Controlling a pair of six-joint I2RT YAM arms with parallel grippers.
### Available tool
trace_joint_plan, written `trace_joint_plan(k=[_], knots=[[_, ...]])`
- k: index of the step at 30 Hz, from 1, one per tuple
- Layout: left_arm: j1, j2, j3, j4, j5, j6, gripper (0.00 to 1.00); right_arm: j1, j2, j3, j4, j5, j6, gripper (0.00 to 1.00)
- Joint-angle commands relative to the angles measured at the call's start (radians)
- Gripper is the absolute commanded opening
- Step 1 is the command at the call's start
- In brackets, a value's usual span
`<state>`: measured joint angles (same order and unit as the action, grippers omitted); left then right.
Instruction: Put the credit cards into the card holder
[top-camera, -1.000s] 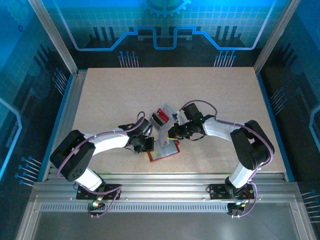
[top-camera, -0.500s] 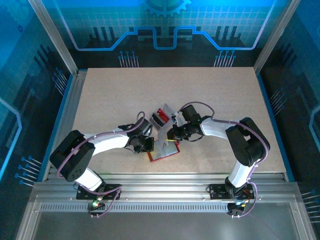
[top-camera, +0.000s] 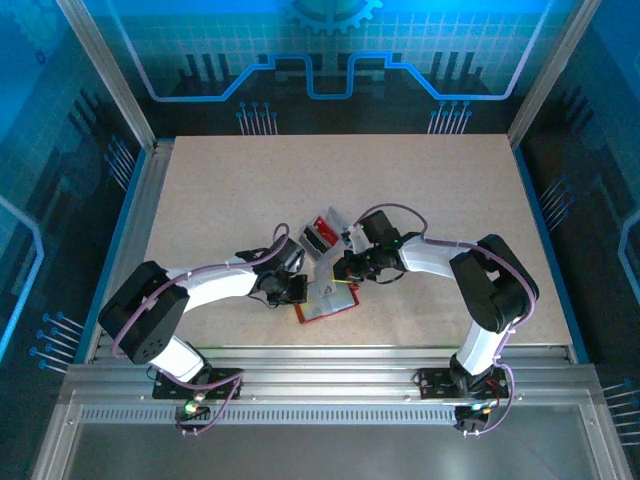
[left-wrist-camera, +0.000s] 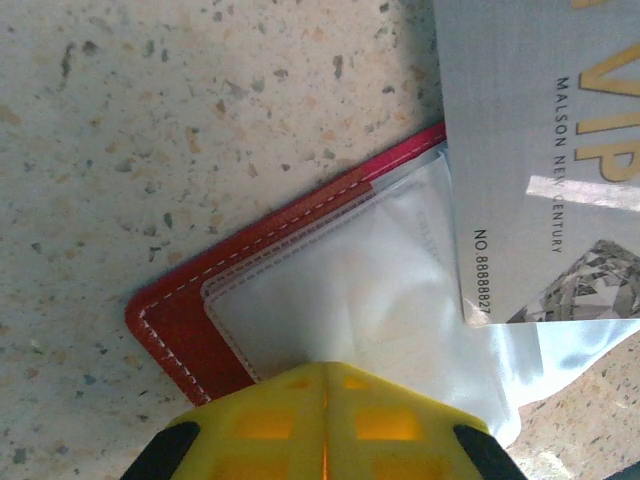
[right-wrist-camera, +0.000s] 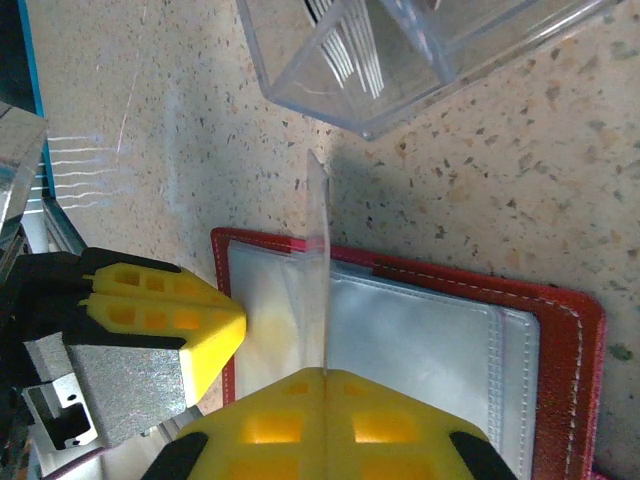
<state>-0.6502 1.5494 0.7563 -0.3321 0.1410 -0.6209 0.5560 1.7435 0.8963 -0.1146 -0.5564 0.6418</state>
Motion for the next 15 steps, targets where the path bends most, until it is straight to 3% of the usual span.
trace_joint_plan(k=[1,15], knots=[[-0.005,0.0,-0.033,-0.065,-0.049,0.024,0.08,0.018,0.011,-0.011,-0.023,0.022,-0.034,0.0],[-0.004,0.009,-0.033,-0.058,-0.047,0.024,0.08,0.034,0.0,-0.054,-0.017,0.003,-0.047,0.0]])
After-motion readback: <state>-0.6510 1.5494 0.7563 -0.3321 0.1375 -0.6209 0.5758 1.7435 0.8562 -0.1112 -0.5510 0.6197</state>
